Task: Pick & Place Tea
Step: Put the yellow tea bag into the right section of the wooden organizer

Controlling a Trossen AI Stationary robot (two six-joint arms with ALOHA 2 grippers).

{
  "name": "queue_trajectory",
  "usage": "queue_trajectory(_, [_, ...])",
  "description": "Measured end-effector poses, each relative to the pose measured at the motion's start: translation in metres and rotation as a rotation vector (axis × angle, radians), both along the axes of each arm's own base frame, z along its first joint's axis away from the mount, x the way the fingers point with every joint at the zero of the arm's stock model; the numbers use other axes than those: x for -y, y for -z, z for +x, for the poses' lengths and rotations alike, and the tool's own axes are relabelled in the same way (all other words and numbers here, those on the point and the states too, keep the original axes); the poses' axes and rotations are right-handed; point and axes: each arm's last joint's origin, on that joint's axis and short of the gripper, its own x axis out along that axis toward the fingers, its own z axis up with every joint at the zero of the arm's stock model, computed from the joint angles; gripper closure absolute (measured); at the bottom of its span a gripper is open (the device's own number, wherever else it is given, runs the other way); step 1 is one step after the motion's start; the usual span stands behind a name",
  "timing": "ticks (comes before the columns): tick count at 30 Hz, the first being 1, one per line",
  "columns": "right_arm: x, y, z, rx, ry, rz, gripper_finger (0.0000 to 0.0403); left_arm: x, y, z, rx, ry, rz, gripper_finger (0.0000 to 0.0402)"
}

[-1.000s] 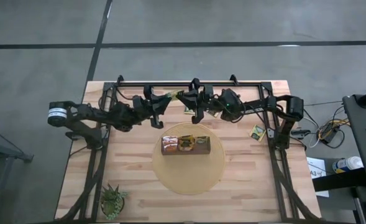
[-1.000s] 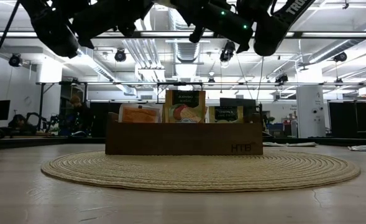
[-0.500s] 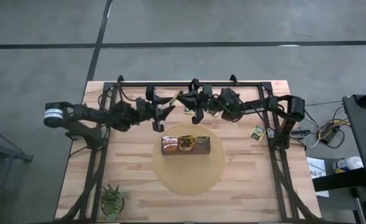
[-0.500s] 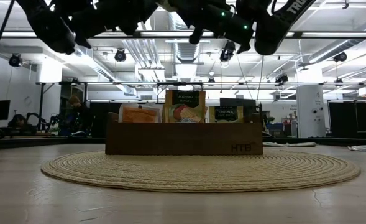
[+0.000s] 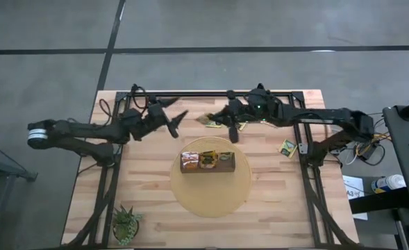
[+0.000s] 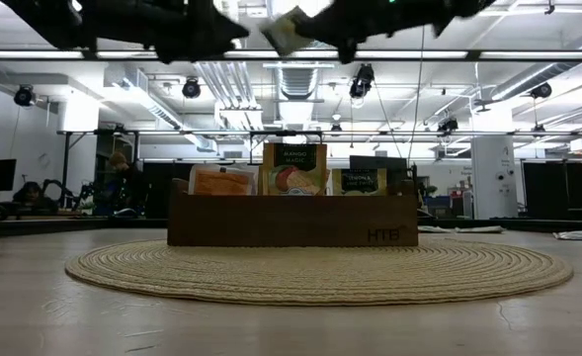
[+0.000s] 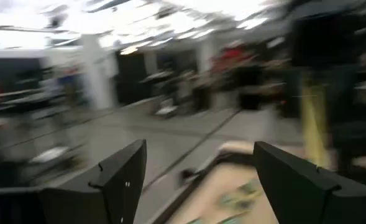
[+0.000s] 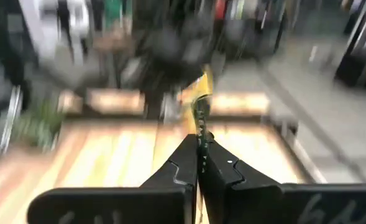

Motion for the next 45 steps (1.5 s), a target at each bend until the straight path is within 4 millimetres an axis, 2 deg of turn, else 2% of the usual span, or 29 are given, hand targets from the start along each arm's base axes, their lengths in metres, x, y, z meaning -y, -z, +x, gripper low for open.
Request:
queue_trajectory(4, [-0.012, -0.002, -0.019, -0.261, -0.04, 0.007, 0.0395, -0.002, -0.002, -0.011, -0.069, -0.139, 0.003, 0.0113])
queue_trajectory(8, [-0.028, 0.004, -0.022, -0.409, -0.097, 0.029, 0.0395, -0.001, 0.0, -0.014, -0.111, -0.152, 0.007, 0.0113])
queue_trajectory(13, [-0.053, 0.029, -0.015, -0.56, -0.185, 0.021, 0.0395, -0.002, 0.007, -0.013, -0.188, -0.155, -0.003, 0.0113])
queue_trajectory(22, [-0.085, 0.075, -0.003, -0.734, -0.146, -0.083, 0.0395, -0.002, 0.017, -0.014, -0.255, -0.155, -0.016, 0.0113])
queue_trajectory(28, [-0.088, 0.097, 0.004, -0.827, -0.107, -0.114, 0.0395, -0.002, 0.02, -0.014, -0.269, -0.155, -0.017, 0.0113])
queue_trajectory(45, [-0.082, 0.115, 0.007, -0.92, -0.029, -0.146, 0.0395, -0.002, 0.025, -0.015, -0.285, -0.156, -0.012, 0.0113])
